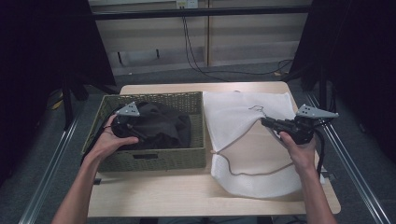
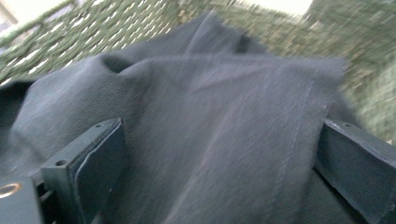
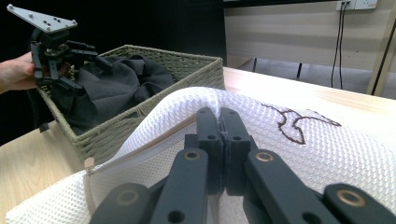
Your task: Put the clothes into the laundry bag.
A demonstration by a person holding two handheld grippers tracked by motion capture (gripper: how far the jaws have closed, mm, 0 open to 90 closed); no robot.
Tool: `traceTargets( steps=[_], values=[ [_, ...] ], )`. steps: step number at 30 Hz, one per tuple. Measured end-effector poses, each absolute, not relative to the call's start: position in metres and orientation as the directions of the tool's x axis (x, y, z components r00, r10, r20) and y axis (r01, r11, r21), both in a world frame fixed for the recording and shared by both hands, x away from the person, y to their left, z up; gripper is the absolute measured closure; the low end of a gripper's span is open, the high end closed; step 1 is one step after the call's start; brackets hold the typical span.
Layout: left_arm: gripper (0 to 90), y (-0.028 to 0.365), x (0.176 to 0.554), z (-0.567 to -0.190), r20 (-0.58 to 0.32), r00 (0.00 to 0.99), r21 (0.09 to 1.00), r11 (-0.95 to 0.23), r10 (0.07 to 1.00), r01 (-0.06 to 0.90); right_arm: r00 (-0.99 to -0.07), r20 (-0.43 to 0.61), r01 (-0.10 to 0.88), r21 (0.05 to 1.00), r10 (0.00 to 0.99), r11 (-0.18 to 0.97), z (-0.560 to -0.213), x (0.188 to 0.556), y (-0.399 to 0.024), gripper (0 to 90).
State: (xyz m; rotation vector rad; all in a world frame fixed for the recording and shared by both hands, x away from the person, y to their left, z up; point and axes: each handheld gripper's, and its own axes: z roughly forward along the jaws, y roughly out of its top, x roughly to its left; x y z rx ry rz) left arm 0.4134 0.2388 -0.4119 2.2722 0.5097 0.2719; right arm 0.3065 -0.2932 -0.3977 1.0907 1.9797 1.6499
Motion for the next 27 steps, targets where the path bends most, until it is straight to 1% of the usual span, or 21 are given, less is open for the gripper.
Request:
traceTargets(
  steps=[3, 5, 7, 8, 10, 12, 15, 17, 18, 19, 20, 22, 24, 27],
  values=[
    [2.2, 0.243, 0.42, -0.416, 0.038, 0.902, 0.722, -0.636, 0.429, 0.272, -0.646, 0.208, 0.337, 0.941, 0.735, 0.03, -0.398, 0.306, -0.293, 89.0],
    [1.1, 0.245, 0.423, -0.418, 0.027, 0.91, 0.696, -0.661, 0.414, 0.28, -0.646, 0.207, 0.337, 0.941, 0.735, 0.031, -0.398, 0.306, -0.294, 89.0],
    [1.2, 0.247, 0.426, -0.42, 0.037, 0.913, 0.666, -0.691, 0.407, 0.281, -0.643, 0.209, 0.339, 0.94, 0.736, 0.029, -0.398, 0.306, -0.294, 89.0],
    [1.2, 0.248, 0.428, -0.422, 0.046, 0.908, 0.668, -0.689, 0.416, 0.282, -0.643, 0.209, 0.339, 0.94, 0.736, 0.029, -0.398, 0.306, -0.294, 89.0],
    [0.1, 0.251, 0.431, -0.426, 0.017, 0.903, 0.673, -0.673, 0.43, 0.307, -0.644, 0.208, 0.341, 0.939, 0.736, 0.034, -0.399, 0.307, -0.294, 89.0],
    [0.0, 0.251, 0.433, -0.431, 0.019, 0.902, 0.653, -0.688, 0.431, 0.316, -0.645, 0.208, 0.34, 0.94, 0.735, 0.033, -0.4, 0.307, -0.294, 89.0],
    [0.0, 0.247, 0.437, -0.437, -0.007, 0.909, 0.61, -0.718, 0.417, 0.334, -0.645, 0.212, 0.347, 0.937, 0.734, 0.033, -0.4, 0.308, -0.293, 88.9],
    [1.7, 0.246, 0.439, -0.436, -0.032, 0.925, 0.61, -0.726, 0.378, 0.318, -0.647, 0.206, 0.348, 0.937, 0.734, 0.044, -0.401, 0.309, -0.292, 89.0],
    [1.7, 0.246, 0.439, -0.436, -0.058, 0.935, 0.628, -0.715, 0.35, 0.307, -0.647, 0.206, 0.348, 0.937, 0.734, 0.044, -0.401, 0.309, -0.292, 89.0],
    [3.4, 0.244, 0.439, -0.435, -0.069, 0.935, 0.637, -0.706, 0.348, 0.31, -0.645, 0.207, 0.351, 0.935, 0.736, 0.045, -0.401, 0.309, -0.29, 89.0],
    [3.4, 0.244, 0.44, -0.436, -0.108, 0.937, 0.645, -0.693, 0.333, 0.321, -0.645, 0.207, 0.351, 0.935, 0.736, 0.045, -0.401, 0.309, -0.29, 89.0],
    [3.4, 0.241, 0.439, -0.44, -0.095, 0.941, 0.635, -0.709, 0.324, 0.308, -0.648, 0.201, 0.352, 0.935, 0.735, 0.054, -0.401, 0.309, -0.29, 89.0],
    [0.0, 0.236, 0.437, -0.444, -0.07, 0.947, 0.601, -0.745, 0.314, 0.291, -0.646, 0.206, 0.353, 0.935, 0.735, 0.048, -0.401, 0.31, -0.29, 89.0],
    [0.0, 0.235, 0.438, -0.448, -0.09, 0.941, 0.597, -0.739, 0.325, 0.312, -0.647, 0.207, 0.357, 0.933, 0.734, 0.052, -0.403, 0.31, -0.289, 89.0]
  ],
)
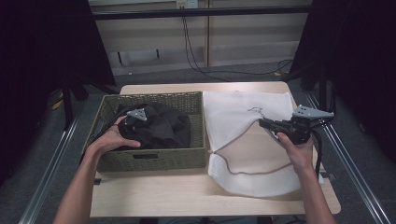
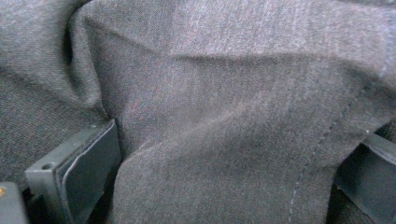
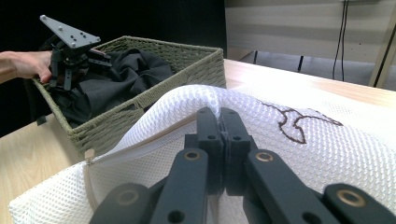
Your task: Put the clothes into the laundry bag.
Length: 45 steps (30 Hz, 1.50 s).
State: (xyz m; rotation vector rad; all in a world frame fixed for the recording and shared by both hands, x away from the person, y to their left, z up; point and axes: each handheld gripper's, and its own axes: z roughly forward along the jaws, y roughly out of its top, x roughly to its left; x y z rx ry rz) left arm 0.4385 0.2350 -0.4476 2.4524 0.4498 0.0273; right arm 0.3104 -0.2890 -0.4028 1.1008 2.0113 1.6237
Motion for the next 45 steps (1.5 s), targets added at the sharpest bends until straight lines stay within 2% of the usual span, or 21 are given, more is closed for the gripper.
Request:
traceTargets(
  steps=[3, 8, 15, 21, 23, 24, 25, 27, 29, 34, 35, 36, 37, 41, 45],
  values=[
    [0.0, 0.234, 0.441, -0.452, -0.1, 0.935, 0.582, -0.743, 0.339, 0.331, -0.648, 0.209, 0.36, 0.932, 0.733, 0.052, -0.403, 0.311, -0.289, 88.9],
    [0.0, 0.226, 0.438, -0.459, -0.061, 0.942, 0.527, -0.791, 0.331, 0.312, -0.646, 0.211, 0.366, 0.929, 0.734, 0.054, -0.404, 0.311, -0.288, 89.0],
    [0.0, 0.222, 0.44, -0.465, -0.089, 0.934, 0.485, -0.804, 0.347, 0.345, -0.648, 0.208, 0.366, 0.929, 0.733, 0.059, -0.405, 0.312, -0.288, 89.0],
    [0.6, 0.216, 0.442, -0.466, -0.044, 0.945, 0.429, -0.848, 0.323, 0.31, -0.646, 0.208, 0.367, 0.928, 0.734, 0.06, -0.405, 0.312, -0.288, 89.0],
    [5.5, 0.215, 0.442, -0.465, -0.026, 0.945, 0.41, -0.859, 0.325, 0.306, -0.647, 0.206, 0.366, 0.929, 0.734, 0.062, -0.405, 0.312, -0.288, 89.0],
    [11.5, 0.214, 0.441, -0.464, -0.019, 0.943, 0.404, -0.86, 0.332, 0.311, -0.65, 0.205, 0.365, 0.929, 0.732, 0.065, -0.405, 0.312, -0.287, 89.0],
    [11.5, 0.214, 0.441, -0.463, -0.012, 0.941, 0.398, -0.861, 0.339, 0.316, -0.65, 0.205, 0.365, 0.929, 0.732, 0.065, -0.405, 0.312, -0.287, 89.0],
    [18.4, 0.213, 0.443, -0.462, 0.007, 0.941, 0.385, -0.869, 0.34, 0.311, -0.65, 0.202, 0.364, 0.929, 0.733, 0.066, -0.405, 0.311, -0.287, 89.0],
    [27.7, 0.213, 0.443, -0.459, 0.003, 0.931, 0.364, -0.867, 0.366, 0.34, -0.649, 0.202, 0.366, 0.928, 0.734, 0.068, -0.405, 0.311, -0.287, 89.0],
    [41.3, 0.211, 0.446, -0.456, -0.003, 0.929, 0.336, -0.875, 0.369, 0.349, -0.649, 0.201, 0.364, 0.929, 0.734, 0.067, -0.405, 0.312, -0.286, 89.0],
    [45.8, 0.21, 0.446, -0.455, -0.006, 0.925, 0.34, -0.869, 0.38, 0.359, -0.65, 0.202, 0.366, 0.928, 0.733, 0.068, -0.405, 0.312, -0.285, 89.0],
    [55.0, 0.209, 0.446, -0.455, -0.015, 0.925, 0.336, -0.869, 0.38, 0.363, -0.65, 0.202, 0.366, 0.928, 0.733, 0.068, -0.405, 0.312, -0.285, 89.0],
    [55.0, 0.209, 0.446, -0.454, -0.018, 0.923, 0.338, -0.866, 0.385, 0.369, -0.65, 0.202, 0.366, 0.928, 0.733, 0.068, -0.405, 0.312, -0.285, 89.0],
    [67.4, 0.211, 0.448, -0.452, -0.034, 0.918, 0.35, -0.856, 0.395, 0.381, -0.65, 0.199, 0.365, 0.928, 0.734, 0.071, -0.405, 0.311, -0.285, 88.9],
    [69.9, 0.213, 0.449, -0.448, -0.03, 0.919, 0.368, -0.851, 0.393, 0.376, -0.648, 0.199, 0.363, 0.929, 0.735, 0.068, -0.405, 0.312, -0.286, 89.0]
  ],
)
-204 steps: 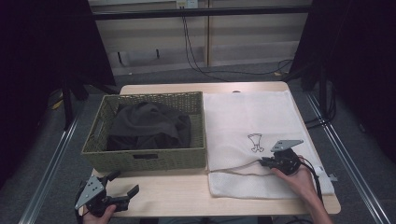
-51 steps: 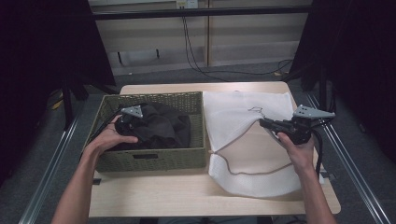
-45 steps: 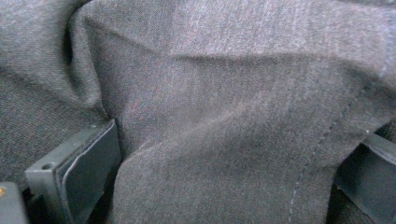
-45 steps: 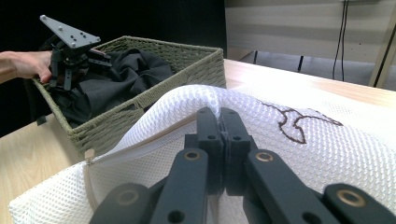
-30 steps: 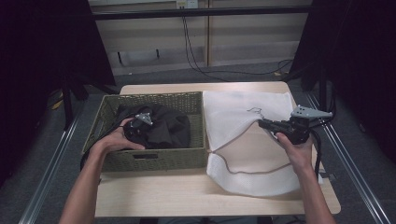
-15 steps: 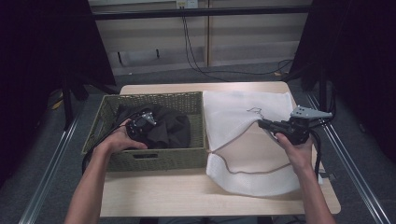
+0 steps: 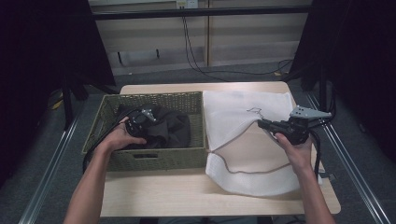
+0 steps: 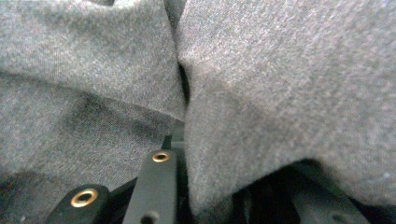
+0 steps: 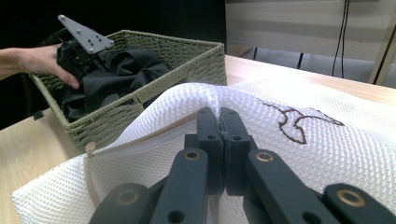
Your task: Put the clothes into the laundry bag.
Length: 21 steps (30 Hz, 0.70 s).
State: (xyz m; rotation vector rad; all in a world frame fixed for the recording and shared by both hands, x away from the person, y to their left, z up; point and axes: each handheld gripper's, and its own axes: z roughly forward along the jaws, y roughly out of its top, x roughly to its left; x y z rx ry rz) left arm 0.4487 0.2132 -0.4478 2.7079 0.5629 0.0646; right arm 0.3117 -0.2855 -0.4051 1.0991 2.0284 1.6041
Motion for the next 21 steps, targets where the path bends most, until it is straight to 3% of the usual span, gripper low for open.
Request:
traceTargets(
  steps=[10, 17, 21],
  values=[
    [72.0, 0.226, 0.446, -0.432, -0.047, 0.922, 0.499, -0.791, 0.384, 0.355, -0.644, 0.201, 0.363, 0.93, 0.738, 0.064, -0.406, 0.312, -0.286, 88.9],
    [72.5, 0.24, 0.442, -0.418, -0.102, 0.901, 0.646, -0.66, 0.422, 0.383, -0.641, 0.202, 0.363, 0.93, 0.741, 0.06, -0.406, 0.312, -0.287, 88.9],
    [72.7, 0.246, 0.44, -0.411, -0.095, 0.897, 0.676, -0.634, 0.431, 0.376, -0.642, 0.202, 0.361, 0.931, 0.74, 0.059, -0.405, 0.311, -0.286, 88.8]
  ],
)
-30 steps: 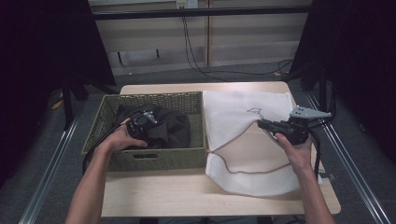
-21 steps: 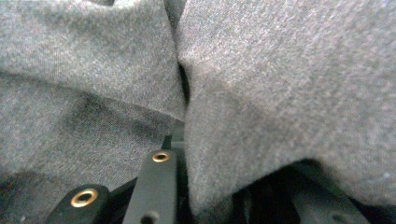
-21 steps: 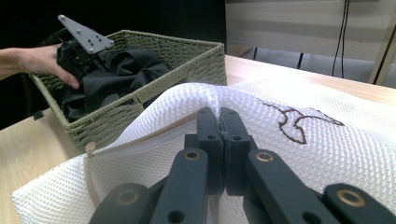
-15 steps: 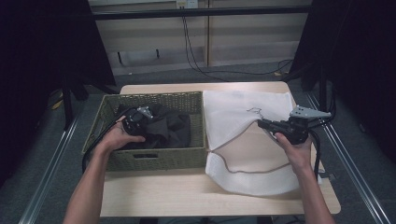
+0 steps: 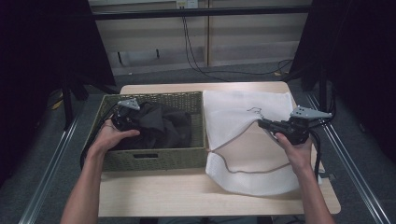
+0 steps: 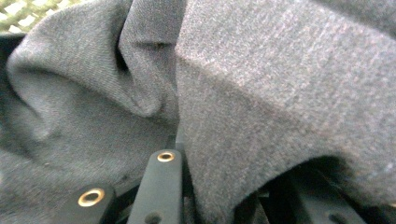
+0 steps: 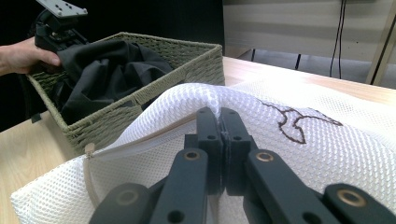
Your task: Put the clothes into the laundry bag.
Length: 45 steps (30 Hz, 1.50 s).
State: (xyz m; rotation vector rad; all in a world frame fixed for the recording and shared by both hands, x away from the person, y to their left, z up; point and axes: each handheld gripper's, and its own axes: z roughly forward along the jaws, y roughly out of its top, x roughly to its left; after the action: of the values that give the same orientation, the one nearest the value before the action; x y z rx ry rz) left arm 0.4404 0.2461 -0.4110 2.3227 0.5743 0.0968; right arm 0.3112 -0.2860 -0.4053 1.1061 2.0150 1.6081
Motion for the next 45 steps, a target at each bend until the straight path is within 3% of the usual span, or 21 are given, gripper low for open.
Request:
traceTargets(
  steps=[6, 14, 18, 21, 27, 28, 31, 35, 38, 45],
  values=[
    [72.9, 0.26, 0.44, -0.396, -0.086, 0.874, 0.748, -0.549, 0.479, 0.374, -0.637, 0.201, 0.357, 0.932, 0.744, 0.054, -0.405, 0.311, -0.288, 88.8],
    [68.7, 0.263, 0.445, -0.409, -0.06, 0.869, 0.723, -0.579, 0.491, 0.377, -0.639, 0.2, 0.352, 0.935, 0.743, 0.051, -0.404, 0.31, -0.29, 88.7],
    [56.9, 0.261, 0.444, -0.413, -0.057, 0.872, 0.721, -0.584, 0.486, 0.373, -0.638, 0.203, 0.353, 0.935, 0.743, 0.048, -0.404, 0.31, -0.292, 88.7],
    [41.9, 0.266, 0.444, -0.406, -0.069, 0.864, 0.72, -0.575, 0.499, 0.39, -0.637, 0.208, 0.358, 0.933, 0.742, 0.046, -0.404, 0.31, -0.291, 88.7],
    [22.9, 0.283, 0.436, -0.395, -0.022, 0.829, 0.741, -0.548, 0.558, 0.388, -0.637, 0.206, 0.357, 0.933, 0.743, 0.048, -0.403, 0.31, -0.291, 88.7],
    [14.6, 0.287, 0.435, -0.396, -0.017, 0.817, 0.747, -0.535, 0.577, 0.394, -0.639, 0.205, 0.358, 0.932, 0.741, 0.051, -0.404, 0.31, -0.291, 88.7],
    [15.7, 0.292, 0.436, -0.4, -0.005, 0.819, 0.743, -0.546, 0.574, 0.388, -0.638, 0.203, 0.356, 0.933, 0.743, 0.051, -0.404, 0.31, -0.291, 88.7],
    [2.7, 0.296, 0.445, -0.41, -0.017, 0.795, 0.719, -0.546, 0.606, 0.431, -0.644, 0.205, 0.361, 0.931, 0.737, 0.057, -0.405, 0.311, -0.291, 88.6],
    [0.6, 0.293, 0.447, -0.418, -0.005, 0.817, 0.708, -0.575, 0.576, 0.41, -0.642, 0.203, 0.363, 0.93, 0.739, 0.06, -0.405, 0.31, -0.29, 88.6],
    [0.0, 0.283, 0.456, -0.439, -0.084, 0.826, 0.652, -0.597, 0.557, 0.468, -0.646, 0.198, 0.36, 0.931, 0.737, 0.066, -0.405, 0.311, -0.29, 88.6]
  ],
)
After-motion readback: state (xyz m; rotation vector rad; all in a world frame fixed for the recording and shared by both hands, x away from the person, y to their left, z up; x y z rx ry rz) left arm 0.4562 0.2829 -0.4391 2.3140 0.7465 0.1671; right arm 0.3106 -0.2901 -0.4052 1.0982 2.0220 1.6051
